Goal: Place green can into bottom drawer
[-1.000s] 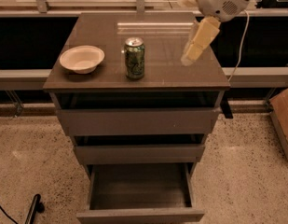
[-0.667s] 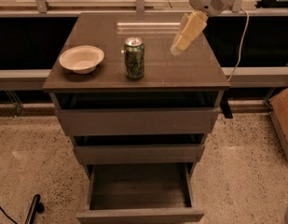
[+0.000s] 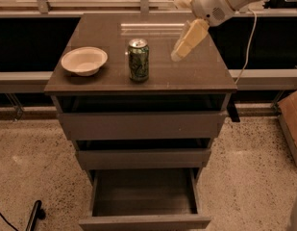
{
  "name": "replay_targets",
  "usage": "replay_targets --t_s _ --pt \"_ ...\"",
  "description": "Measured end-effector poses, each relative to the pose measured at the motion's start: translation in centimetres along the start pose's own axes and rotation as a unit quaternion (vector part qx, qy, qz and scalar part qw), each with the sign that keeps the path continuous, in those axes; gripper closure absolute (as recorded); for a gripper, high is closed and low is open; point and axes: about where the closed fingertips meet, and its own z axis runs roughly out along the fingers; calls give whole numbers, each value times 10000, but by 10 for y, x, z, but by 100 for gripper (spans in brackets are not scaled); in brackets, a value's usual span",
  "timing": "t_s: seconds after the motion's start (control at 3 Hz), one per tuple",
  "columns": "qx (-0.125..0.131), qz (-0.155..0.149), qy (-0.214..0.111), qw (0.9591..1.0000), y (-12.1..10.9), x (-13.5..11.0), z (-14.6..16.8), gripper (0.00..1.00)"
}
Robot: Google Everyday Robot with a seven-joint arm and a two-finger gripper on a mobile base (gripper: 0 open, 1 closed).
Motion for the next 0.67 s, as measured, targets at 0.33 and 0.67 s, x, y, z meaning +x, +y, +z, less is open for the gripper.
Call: replay_targets --t_s 0.33,0.67 --pt "-26 517 -572 9970 6 17 37 0" --pt "180 861 -1178 9891 16 27 65 0"
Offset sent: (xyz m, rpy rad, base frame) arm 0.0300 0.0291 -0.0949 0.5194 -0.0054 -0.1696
